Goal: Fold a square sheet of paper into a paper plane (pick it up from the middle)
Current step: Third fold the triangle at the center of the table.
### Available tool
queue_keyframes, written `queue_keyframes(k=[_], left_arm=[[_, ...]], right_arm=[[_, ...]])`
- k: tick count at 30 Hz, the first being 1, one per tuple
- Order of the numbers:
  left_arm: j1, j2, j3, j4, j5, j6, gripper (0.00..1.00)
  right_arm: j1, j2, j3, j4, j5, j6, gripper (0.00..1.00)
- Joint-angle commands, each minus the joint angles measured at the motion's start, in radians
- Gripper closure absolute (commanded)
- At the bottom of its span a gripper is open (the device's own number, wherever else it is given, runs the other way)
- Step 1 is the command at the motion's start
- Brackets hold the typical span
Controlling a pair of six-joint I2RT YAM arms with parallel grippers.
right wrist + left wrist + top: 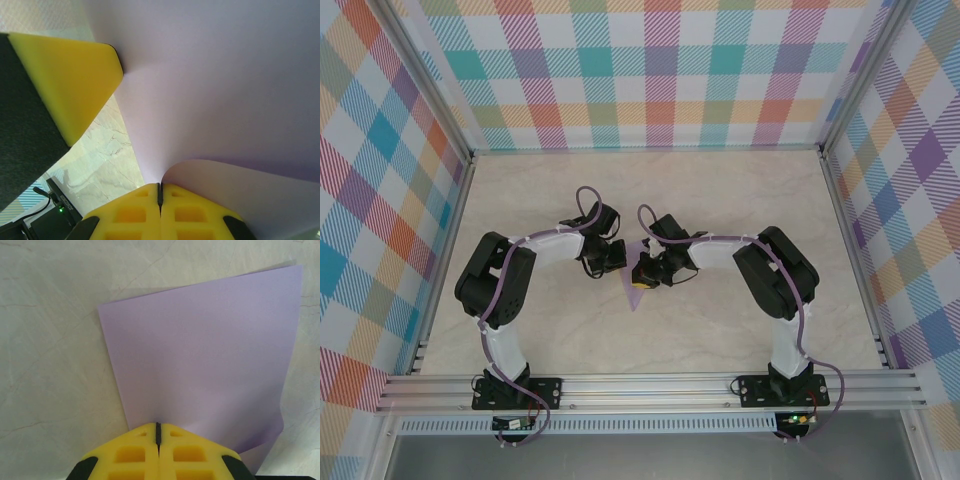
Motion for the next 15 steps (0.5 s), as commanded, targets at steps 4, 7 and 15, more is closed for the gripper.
queue_keyframes(k=[4, 7, 15], left_arm=[[0.002, 0.043, -0.02, -0.043, 0.005, 0.005, 1.0], [0.002, 0.043, -0.022, -0.042, 0.006, 0.005, 1.0], [0.002, 0.041, -0.023, -0.043, 0.006, 0.006, 1.0]], right_arm=[[0.005, 0.023, 0.021, -0.003, 0.014, 0.008, 0.98], [0.005, 0.025, 0.019, 0.002, 0.016, 0.01, 0.98], [0.004, 0.038, 0.016, -0.003, 0.019, 0.006, 0.98]])
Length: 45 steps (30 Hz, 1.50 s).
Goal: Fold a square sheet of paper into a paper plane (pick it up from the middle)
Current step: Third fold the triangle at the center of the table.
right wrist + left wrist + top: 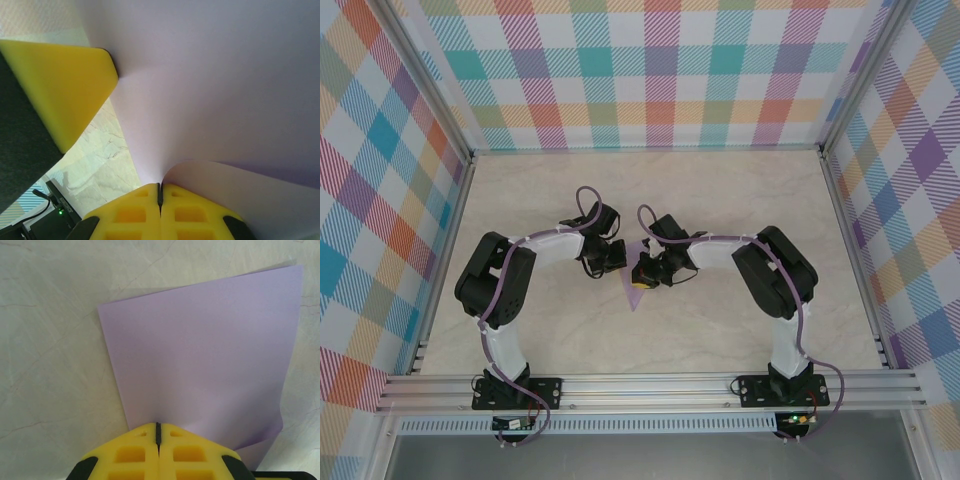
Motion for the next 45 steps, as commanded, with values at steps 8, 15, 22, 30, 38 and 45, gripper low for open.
queue_keyframes(k=[8, 15, 22, 30, 38, 45], left_arm=[[0.005, 0.004, -0.005, -0.069, 0.004, -0.004, 0.98], [0.022, -0.066, -0.004, -0.075, 0.035, -0.003, 0.94], [0.017, 0.008, 0.021, -0.027, 0.13, 0.013, 0.97], [0.016, 0.073, 0.032, -0.086, 0.069, 0.008, 0.98], [0.012, 0.079, 0.026, -0.096, 0.052, 0.009, 0.99], [0.011, 0.082, 0.023, -0.095, 0.051, 0.009, 0.99]], right_arm=[[0.006, 0.038, 0.008, -0.03, 0.046, -0.011, 0.95], [0.005, 0.035, 0.0, -0.017, 0.043, -0.008, 0.95], [0.005, 0.024, 0.016, -0.023, 0.038, -0.032, 0.95], [0.005, 0.021, 0.009, 0.0, 0.027, -0.034, 0.95], [0.005, 0.024, 0.017, 0.02, 0.018, -0.038, 0.95], [0.005, 0.023, 0.011, 0.039, 0.007, -0.04, 0.95]])
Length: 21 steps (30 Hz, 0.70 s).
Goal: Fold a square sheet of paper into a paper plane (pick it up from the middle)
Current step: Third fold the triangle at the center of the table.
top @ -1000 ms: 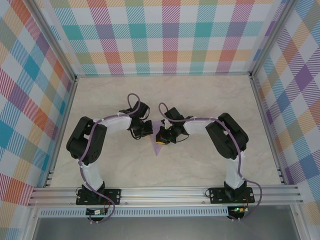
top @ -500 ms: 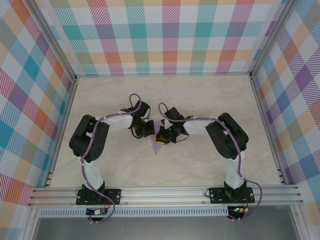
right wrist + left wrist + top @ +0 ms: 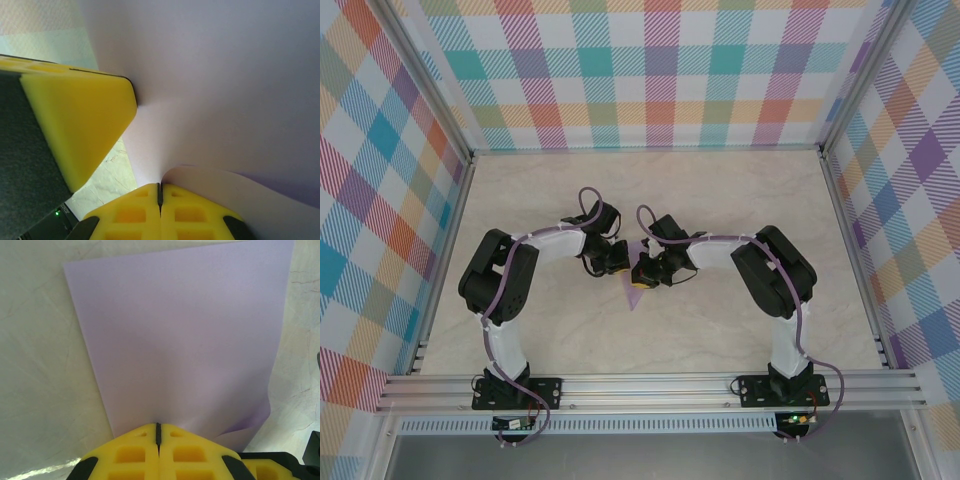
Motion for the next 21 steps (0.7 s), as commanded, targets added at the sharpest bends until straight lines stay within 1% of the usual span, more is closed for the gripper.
queue_keyframes(k=[1, 14, 17, 21], left_arm=[[0.001, 0.051, -0.013, -0.057, -0.044, 0.009, 1.0], [-0.001, 0.037, -0.008, -0.062, -0.045, 0.009, 0.99], [0.001, 0.003, 0.002, -0.075, -0.059, 0.0, 0.97], [0.033, -0.076, -0.011, -0.094, -0.099, -0.041, 0.92]], right_arm=[[0.005, 0.02, 0.011, 0.024, 0.004, -0.024, 0.95], [0.006, 0.037, 0.008, -0.022, 0.03, -0.042, 0.94], [0.006, 0.047, 0.008, -0.025, 0.033, -0.041, 0.89], [0.005, 0.056, 0.008, -0.029, 0.031, -0.035, 0.77]])
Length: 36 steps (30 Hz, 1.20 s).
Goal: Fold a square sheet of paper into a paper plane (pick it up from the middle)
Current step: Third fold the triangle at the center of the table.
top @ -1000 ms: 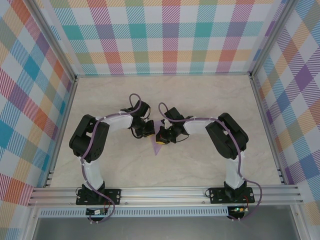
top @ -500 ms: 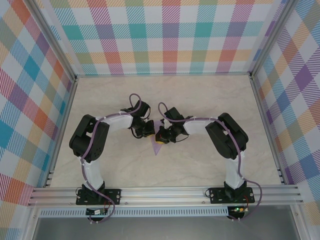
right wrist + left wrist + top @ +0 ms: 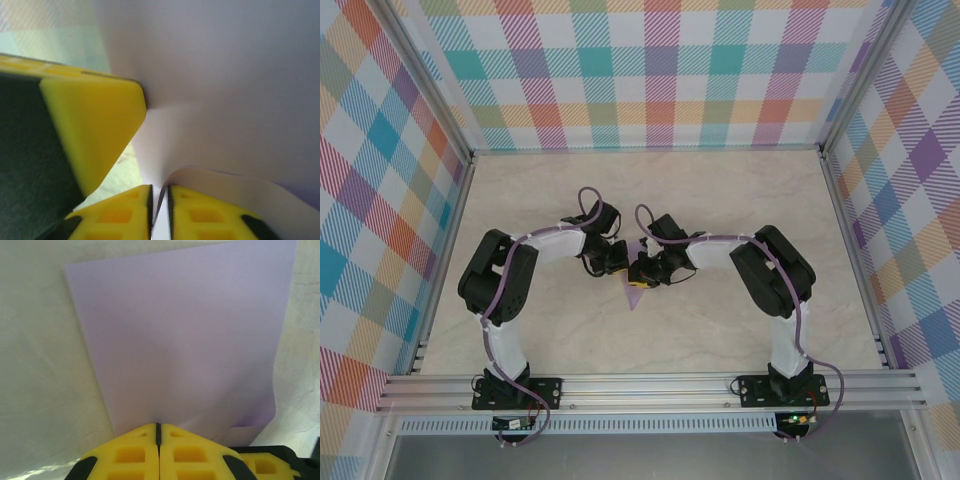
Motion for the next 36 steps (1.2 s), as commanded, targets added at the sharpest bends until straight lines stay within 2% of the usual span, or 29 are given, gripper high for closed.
queue_keyframes(k=[1, 5, 9, 13, 21, 25, 36], left_arm=[[0.042, -0.082, -0.023, -0.077, -0.083, -0.045, 0.91], [0.08, -0.147, -0.079, -0.071, -0.105, -0.078, 0.9], [0.086, -0.195, -0.129, -0.042, -0.079, -0.093, 0.9], [0.081, -0.242, -0.171, 0.016, 0.002, -0.095, 0.89], [0.042, -0.273, -0.212, 0.075, 0.098, -0.095, 0.95], [0.011, -0.25, -0.217, 0.099, 0.122, -0.101, 0.98], [-0.043, -0.125, -0.163, 0.088, 0.093, -0.1, 1.0]], right_arm=[[0.006, 0.048, -0.002, -0.04, 0.044, -0.015, 0.74], [0.005, 0.046, -0.006, -0.041, 0.046, -0.015, 0.66], [0.005, 0.045, -0.011, -0.041, 0.051, -0.013, 0.65], [0.005, 0.045, -0.017, -0.041, 0.057, -0.011, 0.69], [0.004, 0.042, -0.026, -0.056, 0.077, -0.019, 0.91], [0.004, 0.04, -0.029, -0.073, 0.089, -0.026, 0.99], [0.004, 0.037, -0.037, -0.09, 0.099, -0.032, 1.0]])
